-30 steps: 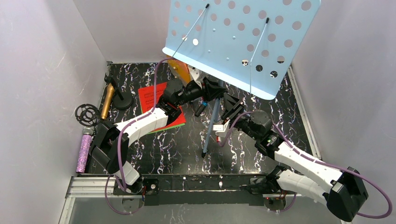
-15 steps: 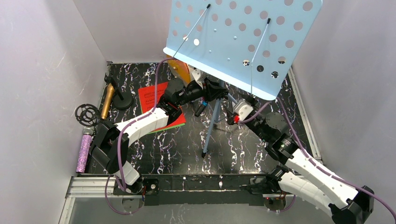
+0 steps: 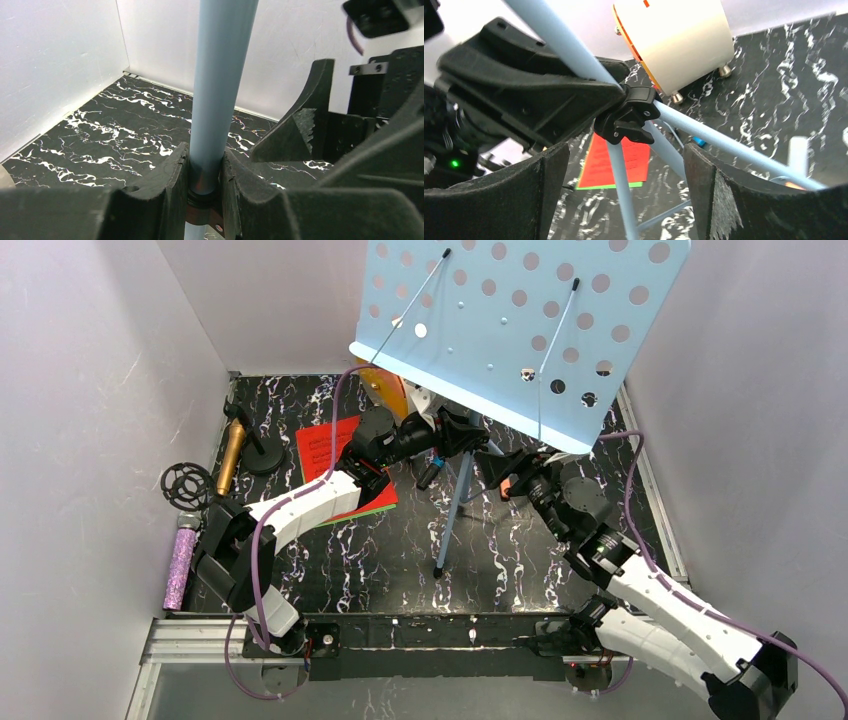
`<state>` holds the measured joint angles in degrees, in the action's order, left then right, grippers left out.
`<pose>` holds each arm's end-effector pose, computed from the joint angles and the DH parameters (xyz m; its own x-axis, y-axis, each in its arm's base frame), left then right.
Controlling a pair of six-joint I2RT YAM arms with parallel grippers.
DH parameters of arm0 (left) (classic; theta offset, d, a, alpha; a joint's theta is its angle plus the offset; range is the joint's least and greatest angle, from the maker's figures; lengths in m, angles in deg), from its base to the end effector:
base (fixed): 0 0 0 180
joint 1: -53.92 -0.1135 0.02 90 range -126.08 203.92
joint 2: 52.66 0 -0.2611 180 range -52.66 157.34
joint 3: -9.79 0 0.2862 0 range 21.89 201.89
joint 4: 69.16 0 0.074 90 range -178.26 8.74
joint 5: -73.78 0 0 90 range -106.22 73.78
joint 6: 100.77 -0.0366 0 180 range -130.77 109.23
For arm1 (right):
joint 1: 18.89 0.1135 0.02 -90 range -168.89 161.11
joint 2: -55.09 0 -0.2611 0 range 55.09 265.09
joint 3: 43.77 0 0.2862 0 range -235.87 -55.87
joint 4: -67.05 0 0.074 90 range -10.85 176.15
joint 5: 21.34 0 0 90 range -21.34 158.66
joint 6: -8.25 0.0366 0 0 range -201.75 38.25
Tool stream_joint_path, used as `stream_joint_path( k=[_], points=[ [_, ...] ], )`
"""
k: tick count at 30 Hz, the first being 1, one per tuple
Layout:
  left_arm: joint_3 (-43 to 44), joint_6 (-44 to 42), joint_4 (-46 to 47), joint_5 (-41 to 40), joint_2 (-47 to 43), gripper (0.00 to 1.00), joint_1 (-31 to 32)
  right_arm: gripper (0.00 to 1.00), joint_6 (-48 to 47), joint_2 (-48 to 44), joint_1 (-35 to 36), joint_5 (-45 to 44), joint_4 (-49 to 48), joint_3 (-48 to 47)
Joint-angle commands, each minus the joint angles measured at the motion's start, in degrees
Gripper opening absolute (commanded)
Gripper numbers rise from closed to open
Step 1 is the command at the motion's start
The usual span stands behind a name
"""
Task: Pack up the instrument practice props
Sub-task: Unscrew the knob on the music stand.
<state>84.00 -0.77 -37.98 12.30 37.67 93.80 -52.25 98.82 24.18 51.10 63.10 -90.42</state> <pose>0.2950 -0.2692 0.3227 0.0371 -0.2298 -0.9725 0.9379 0.3440 -0.0455 0.1721 0.1458 0.3216 -0.1368 0.5148 -0.8463 -0.4192 0.7440 0.5203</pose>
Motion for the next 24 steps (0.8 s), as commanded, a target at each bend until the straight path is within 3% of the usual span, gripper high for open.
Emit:
stream_joint_path(
  k=[1, 6, 24],
  points=[
    [-2.0, 0.4, -14.0, -0.9, 2.6, 0.0, 0.0, 0.91, 18.5, 1.9, -0.7, -5.6, -2.0, -2.3],
    [-1.9, 0.5, -14.0, -0.8, 2.6, 0.0, 0.0, 0.87, 25.8, 3.5, -2.0, -6.2, -0.3, -3.2],
    [-2.0, 0.5, -14.0, -0.7, 2.2, 0.0, 0.0, 0.58, 26.6, 8.1, -6.3, 3.5, -7.5, -3.4]
  ],
)
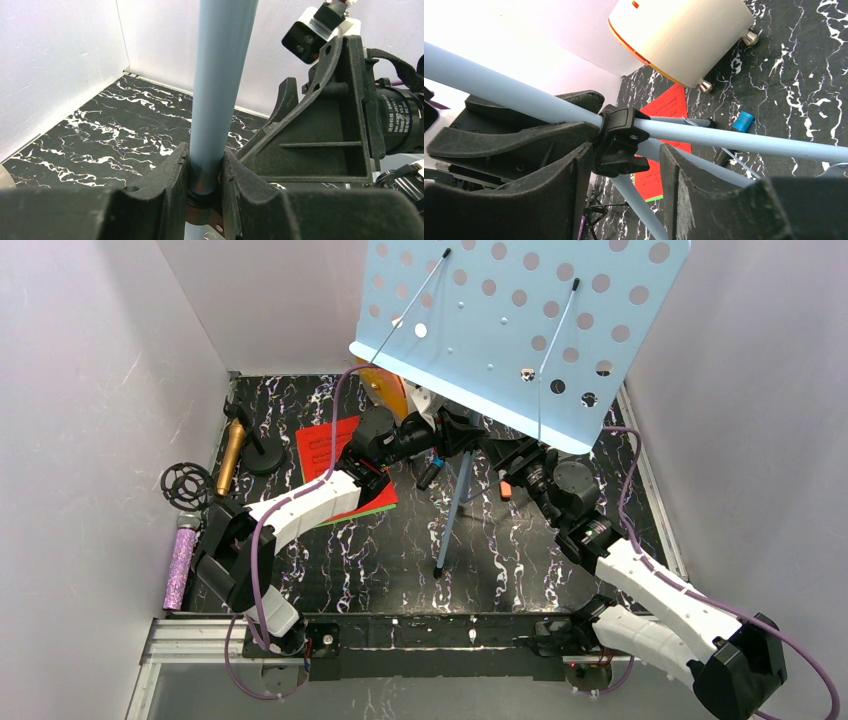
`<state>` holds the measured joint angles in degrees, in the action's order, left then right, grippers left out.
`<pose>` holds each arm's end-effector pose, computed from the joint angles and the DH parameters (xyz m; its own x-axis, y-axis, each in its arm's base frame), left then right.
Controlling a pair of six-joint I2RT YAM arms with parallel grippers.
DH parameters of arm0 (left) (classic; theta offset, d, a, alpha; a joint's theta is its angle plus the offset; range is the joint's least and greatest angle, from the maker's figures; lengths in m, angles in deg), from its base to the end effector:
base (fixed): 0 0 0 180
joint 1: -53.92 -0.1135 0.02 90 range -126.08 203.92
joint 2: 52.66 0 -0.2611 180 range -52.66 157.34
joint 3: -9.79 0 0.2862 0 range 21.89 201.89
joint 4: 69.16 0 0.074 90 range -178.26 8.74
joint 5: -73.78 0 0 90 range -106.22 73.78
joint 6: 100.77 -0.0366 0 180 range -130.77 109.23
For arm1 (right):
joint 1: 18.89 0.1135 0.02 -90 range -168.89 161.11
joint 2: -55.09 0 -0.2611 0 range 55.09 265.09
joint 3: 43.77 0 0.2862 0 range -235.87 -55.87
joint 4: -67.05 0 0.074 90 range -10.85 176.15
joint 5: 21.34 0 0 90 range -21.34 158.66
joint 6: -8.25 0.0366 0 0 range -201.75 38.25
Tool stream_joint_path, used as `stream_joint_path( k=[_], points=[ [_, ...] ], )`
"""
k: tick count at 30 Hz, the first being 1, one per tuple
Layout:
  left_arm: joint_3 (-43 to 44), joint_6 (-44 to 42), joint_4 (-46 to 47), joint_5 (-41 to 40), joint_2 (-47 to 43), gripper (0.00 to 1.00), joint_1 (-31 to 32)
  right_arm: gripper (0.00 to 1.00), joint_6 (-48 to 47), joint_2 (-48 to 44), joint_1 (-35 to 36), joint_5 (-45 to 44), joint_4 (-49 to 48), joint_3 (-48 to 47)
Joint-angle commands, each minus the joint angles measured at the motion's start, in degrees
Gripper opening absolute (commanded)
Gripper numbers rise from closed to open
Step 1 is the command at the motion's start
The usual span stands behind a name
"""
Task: Pack up the instrument practice props
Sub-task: Unscrew the knob on the music stand.
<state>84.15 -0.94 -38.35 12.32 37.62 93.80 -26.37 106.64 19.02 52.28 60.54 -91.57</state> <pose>0.2950 -0.2693 0.3234 0.0376 -0.2269 -0.9732 0.9378 0.3444 -0.0440 0.2053 0.1468 0.3045 -0.2806 0.7822 -0.5563 -0.2399 0.5040 0.8297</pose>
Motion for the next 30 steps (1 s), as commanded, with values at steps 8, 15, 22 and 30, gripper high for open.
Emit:
stream_joint_path(
  k=[8, 15, 22, 30],
  points=[
    [-2.1, 0.5, -13.7, -0.7, 2.4, 0.0, 0.0, 0.55, 3.7, 1.6, -3.5, 9.0, -6.2, -1.9],
    [-2.1, 0.5, -13.7, -0.7, 2.6, 0.0, 0.0, 0.58, 5.6, 0.8, -4.9, 9.6, -5.2, -0.7],
    [-2.0, 0.5, -13.7, -0.7, 2.7, 0.0, 0.0, 0.6, 6.4, 0.5, -5.9, 10.4, -3.5, -0.3],
    [-2.0, 0.6, -13.8, -0.5, 2.9, 0.0, 0.0, 0.59, 6.8, 0.6, -6.6, 11.4, -2.8, 0.3]
  ],
)
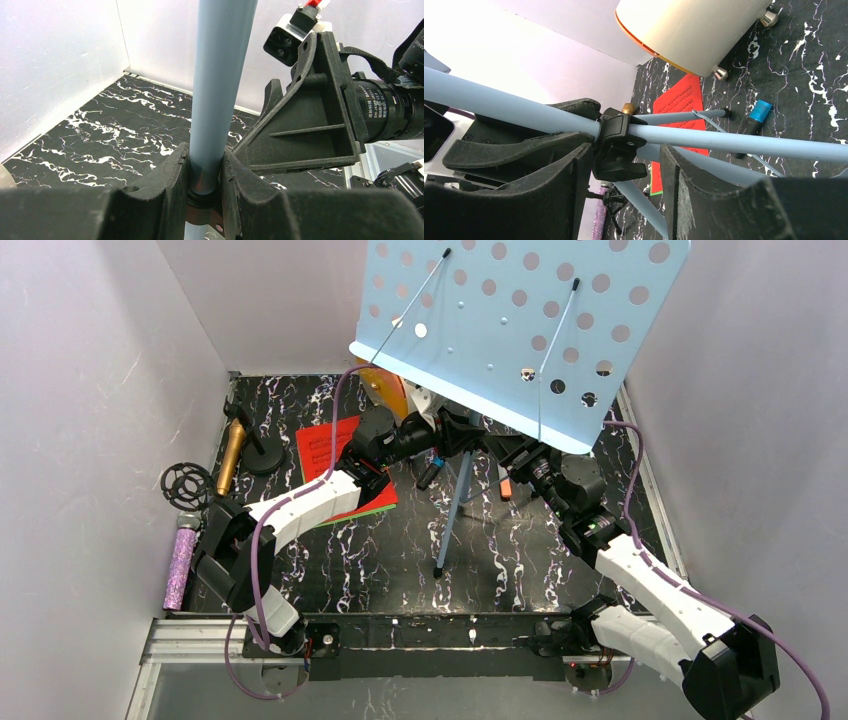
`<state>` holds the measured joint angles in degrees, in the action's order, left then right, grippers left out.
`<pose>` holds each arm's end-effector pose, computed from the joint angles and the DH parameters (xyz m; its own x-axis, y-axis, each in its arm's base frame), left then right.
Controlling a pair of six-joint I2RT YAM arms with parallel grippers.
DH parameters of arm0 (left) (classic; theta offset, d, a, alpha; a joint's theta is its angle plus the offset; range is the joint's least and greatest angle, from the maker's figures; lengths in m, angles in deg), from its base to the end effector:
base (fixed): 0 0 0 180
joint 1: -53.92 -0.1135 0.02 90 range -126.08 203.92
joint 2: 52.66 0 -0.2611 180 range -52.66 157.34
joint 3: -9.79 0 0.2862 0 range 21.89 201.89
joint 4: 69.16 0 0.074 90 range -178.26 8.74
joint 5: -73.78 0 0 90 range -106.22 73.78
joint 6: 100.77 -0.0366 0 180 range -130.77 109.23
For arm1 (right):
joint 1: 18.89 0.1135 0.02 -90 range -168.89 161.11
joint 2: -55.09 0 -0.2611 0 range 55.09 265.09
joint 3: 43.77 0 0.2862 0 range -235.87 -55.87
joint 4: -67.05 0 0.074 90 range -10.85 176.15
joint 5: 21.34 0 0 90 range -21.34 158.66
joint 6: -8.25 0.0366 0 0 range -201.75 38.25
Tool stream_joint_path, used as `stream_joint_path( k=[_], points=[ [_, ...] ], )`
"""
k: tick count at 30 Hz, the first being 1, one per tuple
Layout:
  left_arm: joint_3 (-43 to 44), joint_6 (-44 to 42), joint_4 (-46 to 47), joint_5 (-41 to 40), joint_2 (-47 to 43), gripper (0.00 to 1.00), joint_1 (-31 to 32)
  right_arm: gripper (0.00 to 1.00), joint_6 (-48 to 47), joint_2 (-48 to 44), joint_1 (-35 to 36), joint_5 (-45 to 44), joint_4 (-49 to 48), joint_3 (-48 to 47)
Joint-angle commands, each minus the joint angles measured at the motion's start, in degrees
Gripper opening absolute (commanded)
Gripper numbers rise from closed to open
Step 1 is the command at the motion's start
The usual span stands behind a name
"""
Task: Pack up the instrument practice props
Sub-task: Unscrew the knob on the music stand.
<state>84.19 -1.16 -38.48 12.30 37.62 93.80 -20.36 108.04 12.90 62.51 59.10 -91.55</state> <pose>0.2951 -0.2694 0.3234 0.0401 -0.2246 -0.9736 0.9375 0.3456 -0.0411 0.2213 0.1326 0.3015 -0.3602 0.8036 -0.4737 -0.2434 0.4092 0.8794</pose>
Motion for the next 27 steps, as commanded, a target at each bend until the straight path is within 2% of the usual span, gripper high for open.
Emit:
stream_joint_path(
  k=[1, 11, 16, 22, 27],
  points=[
    [-2.0, 0.9, -13.6, -0.6, 3.0, 0.0, 0.0, 0.59, 0.8, -0.6, -0.6, 1.7, -1.4, 0.3],
    [-2.0, 0.9, -13.6, -0.5, 3.0, 0.0, 0.0, 0.58, 1.3, 0.4, -0.9, 5.8, -2.7, 0.3],
    [-2.1, 0.9, -13.7, -0.5, 2.8, 0.0, 0.0, 0.52, 0.9, 0.5, -1.2, 5.8, -2.9, 0.4],
    [-2.0, 0.9, -13.7, -0.5, 2.7, 0.0, 0.0, 0.28, 0.4, 1.2, -1.8, 8.0, -4.5, 1.0],
    [-2.0, 0.9, -13.7, -0.3, 2.8, 0.0, 0.0, 0.06, -4.3, 1.3, -2.0, 9.4, -4.2, -0.2]
  ],
)
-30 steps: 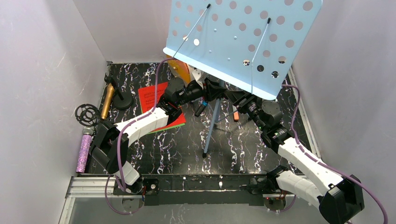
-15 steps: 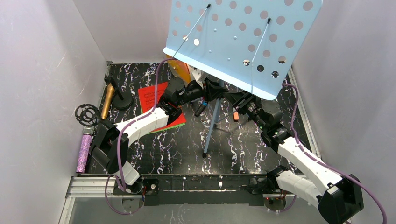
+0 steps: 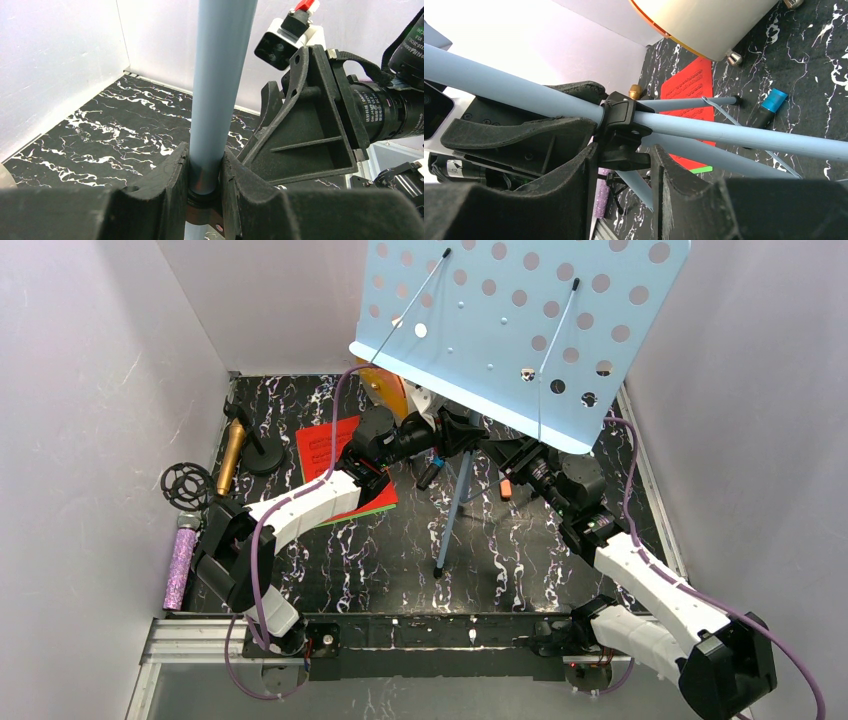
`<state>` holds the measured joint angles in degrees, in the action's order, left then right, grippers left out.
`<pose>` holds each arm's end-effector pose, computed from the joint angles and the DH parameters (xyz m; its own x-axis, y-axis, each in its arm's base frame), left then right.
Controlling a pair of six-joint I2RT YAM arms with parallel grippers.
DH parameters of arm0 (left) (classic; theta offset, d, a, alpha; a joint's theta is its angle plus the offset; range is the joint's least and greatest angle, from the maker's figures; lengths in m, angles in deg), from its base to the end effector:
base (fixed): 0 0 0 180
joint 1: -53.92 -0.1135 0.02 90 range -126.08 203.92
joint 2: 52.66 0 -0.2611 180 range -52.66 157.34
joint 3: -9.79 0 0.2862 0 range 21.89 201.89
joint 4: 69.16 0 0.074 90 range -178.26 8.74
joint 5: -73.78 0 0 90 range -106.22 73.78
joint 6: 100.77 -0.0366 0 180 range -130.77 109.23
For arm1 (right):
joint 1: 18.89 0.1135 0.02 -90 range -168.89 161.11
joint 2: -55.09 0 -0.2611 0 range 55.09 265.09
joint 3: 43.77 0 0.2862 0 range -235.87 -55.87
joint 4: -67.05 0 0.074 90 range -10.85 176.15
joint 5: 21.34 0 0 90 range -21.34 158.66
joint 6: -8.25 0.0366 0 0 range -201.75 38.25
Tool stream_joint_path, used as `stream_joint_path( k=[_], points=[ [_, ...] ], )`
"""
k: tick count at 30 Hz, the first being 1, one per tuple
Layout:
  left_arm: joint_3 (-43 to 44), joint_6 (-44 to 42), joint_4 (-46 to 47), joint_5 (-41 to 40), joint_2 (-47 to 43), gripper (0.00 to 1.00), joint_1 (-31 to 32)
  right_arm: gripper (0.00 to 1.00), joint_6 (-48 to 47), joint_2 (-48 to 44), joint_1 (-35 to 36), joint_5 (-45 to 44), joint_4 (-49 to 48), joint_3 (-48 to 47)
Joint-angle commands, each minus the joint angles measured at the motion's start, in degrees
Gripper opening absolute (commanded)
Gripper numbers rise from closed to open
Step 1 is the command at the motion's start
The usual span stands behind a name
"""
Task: Pack up the instrument practice props
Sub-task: Unscrew the knob on the music stand.
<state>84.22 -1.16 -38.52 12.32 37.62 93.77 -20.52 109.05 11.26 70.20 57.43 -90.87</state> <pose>0.2953 -0.2692 0.3235 0.0401 -0.2245 -0.9737 0.9374 0.3458 -0.0412 0.2252 0.1319 0.2958 -0.4404 0.7575 -0.4819 -0.2893 0.3883 0.8749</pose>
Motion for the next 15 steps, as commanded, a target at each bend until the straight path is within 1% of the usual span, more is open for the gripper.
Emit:
stream_joint_path(
  k=[1, 4, 7, 11, 15],
  points=[
    [-2.0, 0.9, -13.6, -0.3, 2.8, 0.0, 0.0, 0.01, -6.5, 0.3, -0.5, 2.4, -2.6, -1.2],
    [-1.9, 0.9, -13.6, -0.4, 2.7, 0.0, 0.0, 0.01, -12.8, 0.9, -0.9, 6.1, -2.2, -2.5],
    [-2.0, 0.9, -13.6, -0.3, 2.7, 0.0, 0.0, 0.01, -21.4, 1.6, -1.1, 11.2, -1.4, -4.5],
    [-1.9, 0.9, -13.6, -0.3, 2.6, 0.0, 0.0, 0.01, -36.9, 1.4, -1.1, 16.3, 1.7, -7.0],
    [-1.9, 0.9, -13.6, -0.2, 2.6, 0.0, 0.0, 0.01, -52.7, -0.6, -1.1, 17.7, 3.2, -6.4]
  ],
)
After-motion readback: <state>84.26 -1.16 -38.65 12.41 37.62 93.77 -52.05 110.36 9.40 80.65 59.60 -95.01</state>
